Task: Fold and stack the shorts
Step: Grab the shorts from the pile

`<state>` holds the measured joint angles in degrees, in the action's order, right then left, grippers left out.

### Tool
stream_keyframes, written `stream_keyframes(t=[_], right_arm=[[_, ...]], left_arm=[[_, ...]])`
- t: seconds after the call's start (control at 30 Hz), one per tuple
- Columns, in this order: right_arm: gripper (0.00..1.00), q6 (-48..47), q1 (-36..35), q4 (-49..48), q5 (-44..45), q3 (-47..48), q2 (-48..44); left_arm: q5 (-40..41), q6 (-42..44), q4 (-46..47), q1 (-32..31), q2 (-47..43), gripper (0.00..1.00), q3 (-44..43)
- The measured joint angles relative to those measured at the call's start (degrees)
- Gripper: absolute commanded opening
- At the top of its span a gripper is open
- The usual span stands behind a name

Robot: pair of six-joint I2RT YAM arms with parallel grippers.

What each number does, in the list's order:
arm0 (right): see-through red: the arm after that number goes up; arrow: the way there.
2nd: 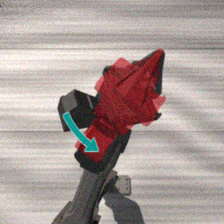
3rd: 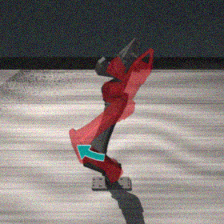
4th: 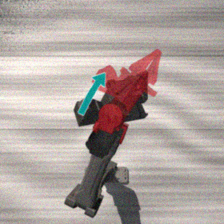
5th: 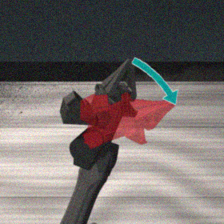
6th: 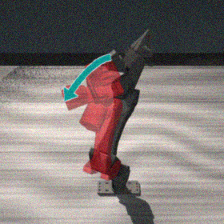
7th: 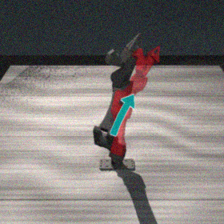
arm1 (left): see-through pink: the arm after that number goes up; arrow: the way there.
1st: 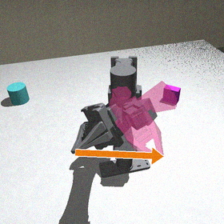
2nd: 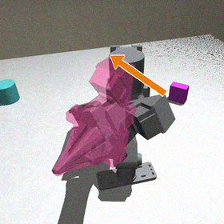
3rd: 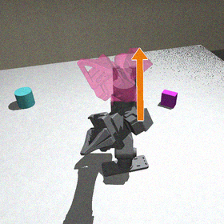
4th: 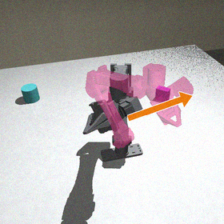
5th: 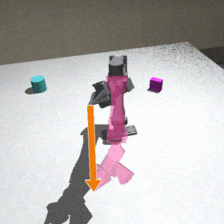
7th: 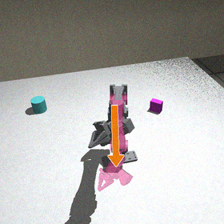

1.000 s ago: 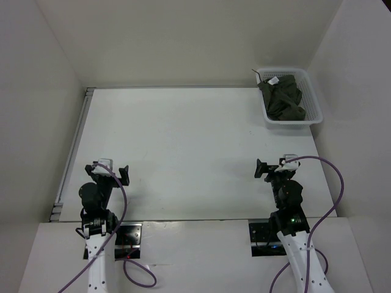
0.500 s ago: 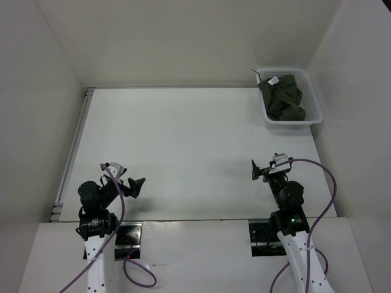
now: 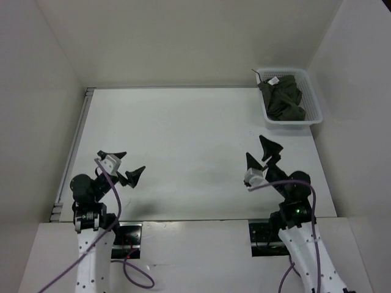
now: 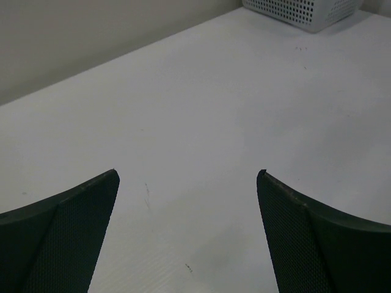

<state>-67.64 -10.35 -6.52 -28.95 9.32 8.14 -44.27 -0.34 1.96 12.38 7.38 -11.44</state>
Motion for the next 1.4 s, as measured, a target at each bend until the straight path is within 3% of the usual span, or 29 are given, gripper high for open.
stream_keyframes(t=[0.1, 0.27, 0.4, 0.53, 0.6, 0.8, 1.1, 1.4], right_arm=[[1.00, 5.38, -0.35, -1.05, 2.21, 15.39, 20.92], [1.00, 25.09, -1.14, -3.32, 15.45, 52.26, 60.08], [0.96, 38.97, 0.79, 1.88, 20.90, 67.71, 78.51], [0.95, 51.34, 5.07, 9.33, 23.52, 87.17, 98.05], [0.95, 55.23, 6.62, 11.89, 25.29, 92.50, 104.85], [0.97, 61.29, 7.89, 17.16, 26.95, 98.53, 114.95], [0.98, 64.85, 8.52, 17.64, 30.45, 103.67, 120.48], [0.95, 63.69, 8.52, 17.42, 39.23, 104.39, 120.15]], left_arm=[[1.01, 0.02, 0.42, -2.99, 14.75, 1.00, -8.35], [8.85, 0.11, -2.19, -12.52, 47.91, 1.00, -33.16], [15.87, 0.09, -5.38, -17.73, 64.39, 1.00, -44.13], [18.18, 0.11, -11.54, -21.11, 77.92, 1.00, -54.14], [19.54, 0.09, -12.28, -22.56, 82.75, 1.00, -56.92], [23.28, 0.11, -13.55, -24.87, 85.48, 1.00, -56.92], [24.87, 0.11, -13.55, -24.79, 86.03, 1.00, -56.92], [24.96, 0.11, -13.64, -24.79, 86.40, 1.00, -55.60]])
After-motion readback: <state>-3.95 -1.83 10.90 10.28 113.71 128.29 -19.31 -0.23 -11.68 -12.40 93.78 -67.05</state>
